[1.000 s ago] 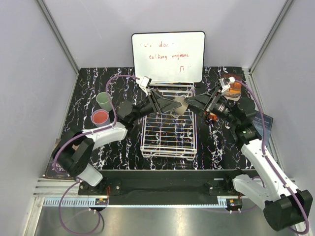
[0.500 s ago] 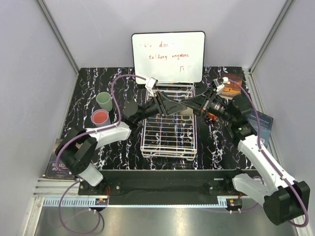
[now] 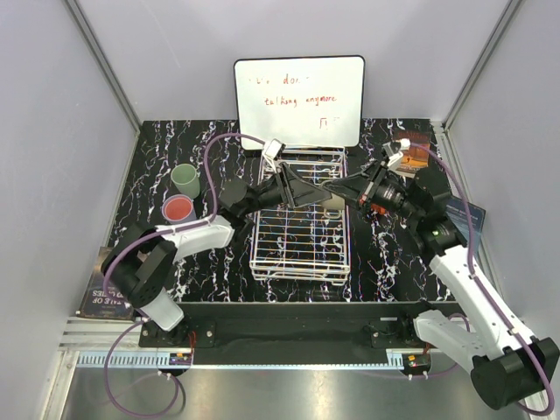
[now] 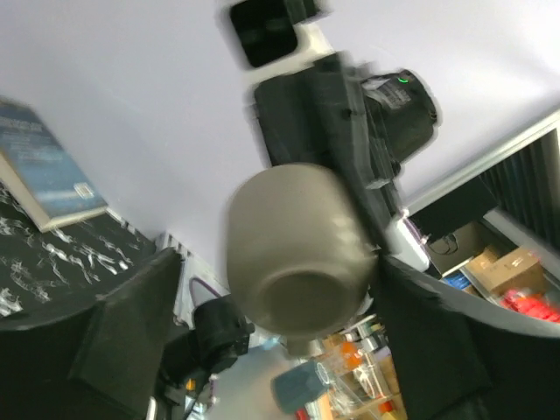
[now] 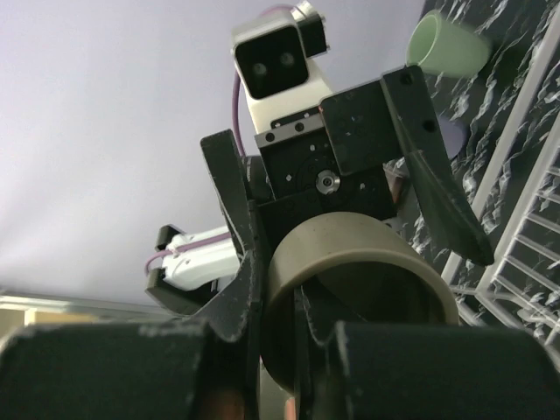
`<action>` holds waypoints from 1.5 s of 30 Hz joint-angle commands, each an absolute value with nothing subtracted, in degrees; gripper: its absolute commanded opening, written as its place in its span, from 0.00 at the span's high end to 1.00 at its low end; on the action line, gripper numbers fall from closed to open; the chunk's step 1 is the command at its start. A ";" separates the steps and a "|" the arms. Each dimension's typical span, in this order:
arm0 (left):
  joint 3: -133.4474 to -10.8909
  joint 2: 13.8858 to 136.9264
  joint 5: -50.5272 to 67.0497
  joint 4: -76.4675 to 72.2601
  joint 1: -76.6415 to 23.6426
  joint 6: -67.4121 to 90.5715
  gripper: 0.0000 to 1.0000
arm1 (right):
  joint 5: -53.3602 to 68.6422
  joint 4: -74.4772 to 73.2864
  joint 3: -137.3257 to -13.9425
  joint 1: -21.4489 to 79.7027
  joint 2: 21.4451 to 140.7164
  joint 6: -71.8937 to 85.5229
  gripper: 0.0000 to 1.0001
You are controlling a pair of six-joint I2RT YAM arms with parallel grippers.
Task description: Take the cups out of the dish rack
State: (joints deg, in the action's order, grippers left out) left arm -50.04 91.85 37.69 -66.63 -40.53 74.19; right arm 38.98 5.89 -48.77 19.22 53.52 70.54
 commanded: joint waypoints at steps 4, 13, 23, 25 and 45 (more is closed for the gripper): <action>-52.38 93.25 41.48 -60.82 -35.42 77.34 0.01 | 36.04 -1.91 -59.14 19.42 48.78 58.64 1.00; -55.07 84.74 33.53 -22.49 -29.97 59.54 0.01 | -7.53 -47.51 -79.62 19.42 58.34 33.24 1.00; -62.49 79.02 15.13 17.38 -30.41 39.21 0.01 | -21.99 -57.57 -67.79 18.64 64.06 36.64 1.00; -63.45 79.10 13.89 19.33 -30.41 37.63 0.01 | -15.95 -56.61 -62.96 18.63 64.51 39.98 1.00; -61.70 74.80 14.15 22.32 -30.41 32.08 0.01 | -11.50 -33.40 -56.68 16.96 84.54 35.33 1.00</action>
